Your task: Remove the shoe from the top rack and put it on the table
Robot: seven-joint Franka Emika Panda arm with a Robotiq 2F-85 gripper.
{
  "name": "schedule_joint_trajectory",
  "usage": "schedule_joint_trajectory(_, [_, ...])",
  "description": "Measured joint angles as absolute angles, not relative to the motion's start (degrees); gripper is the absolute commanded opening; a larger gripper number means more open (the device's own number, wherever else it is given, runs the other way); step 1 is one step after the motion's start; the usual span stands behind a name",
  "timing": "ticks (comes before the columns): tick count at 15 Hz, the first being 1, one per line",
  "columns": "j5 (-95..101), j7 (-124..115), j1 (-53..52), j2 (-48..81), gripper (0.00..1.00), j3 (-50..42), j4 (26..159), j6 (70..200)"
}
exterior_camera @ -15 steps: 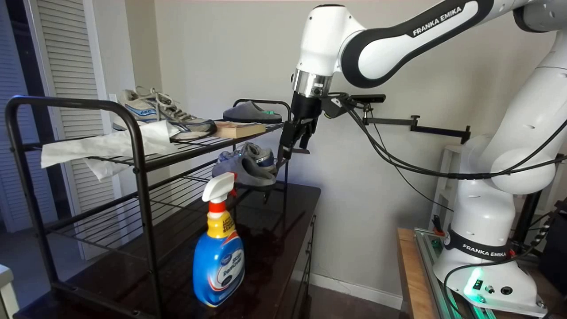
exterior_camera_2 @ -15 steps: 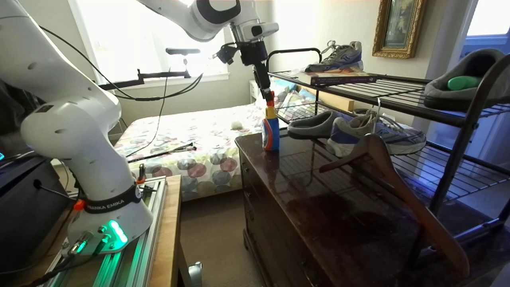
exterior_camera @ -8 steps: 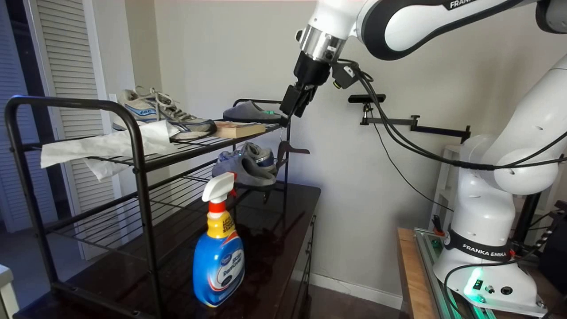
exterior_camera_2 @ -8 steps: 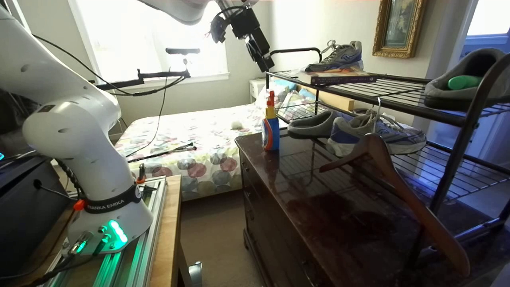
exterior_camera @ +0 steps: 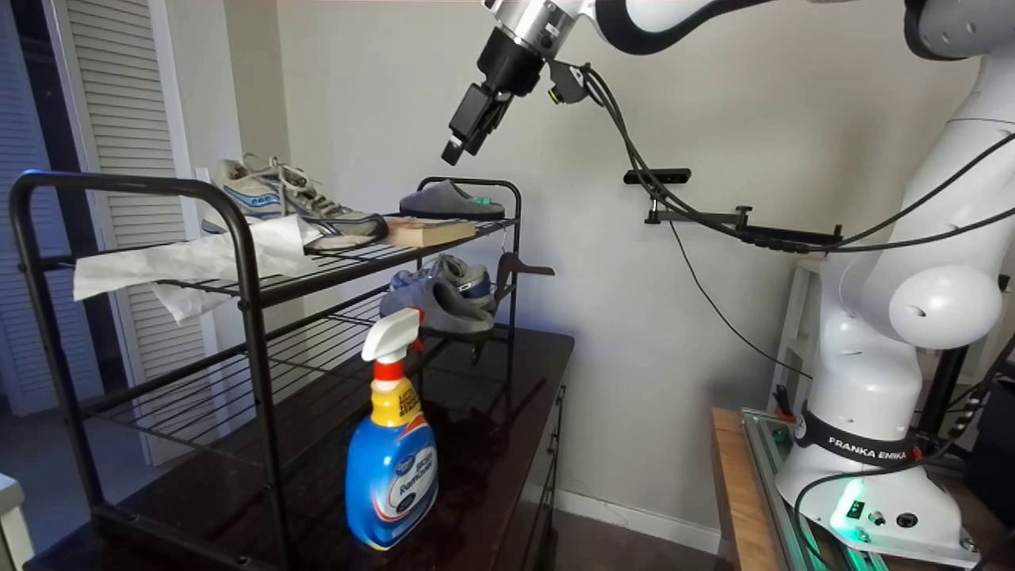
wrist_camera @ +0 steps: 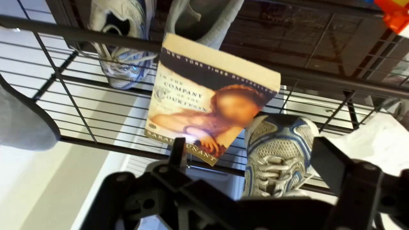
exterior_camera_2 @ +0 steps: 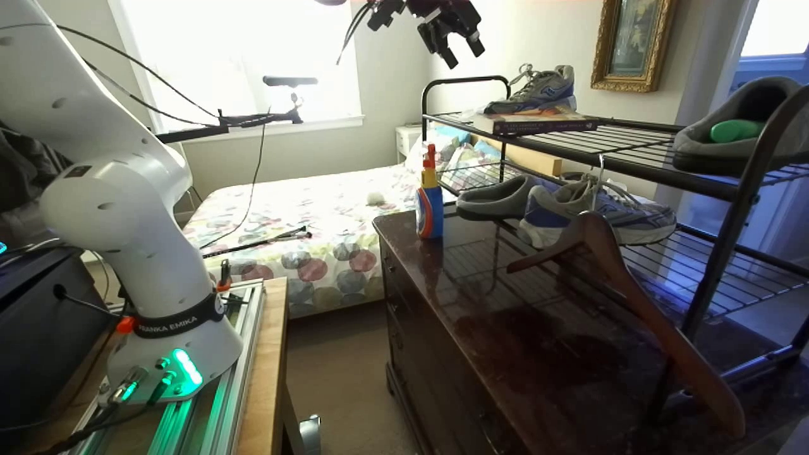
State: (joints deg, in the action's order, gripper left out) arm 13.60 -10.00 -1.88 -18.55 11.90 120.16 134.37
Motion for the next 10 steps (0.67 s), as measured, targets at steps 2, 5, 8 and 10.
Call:
schedule_joint_trajectory(2, [11.8, -6.3, -3.1, -14.3, 1.00, 11.2, 115.0, 134.4])
schedule_joint_trajectory(5, [11.3, -4.9, -4.8, -8.0, 1.00, 11.5, 107.6, 134.6])
schedule_joint_trajectory(8, [11.7, -5.0, -6.0, -3.2, 1.00, 12.0, 102.2, 134.7])
schedule_joint_trajectory(10, [11.7, -5.0, -6.0, -3.1, 1.00, 11.8, 102.3, 134.7])
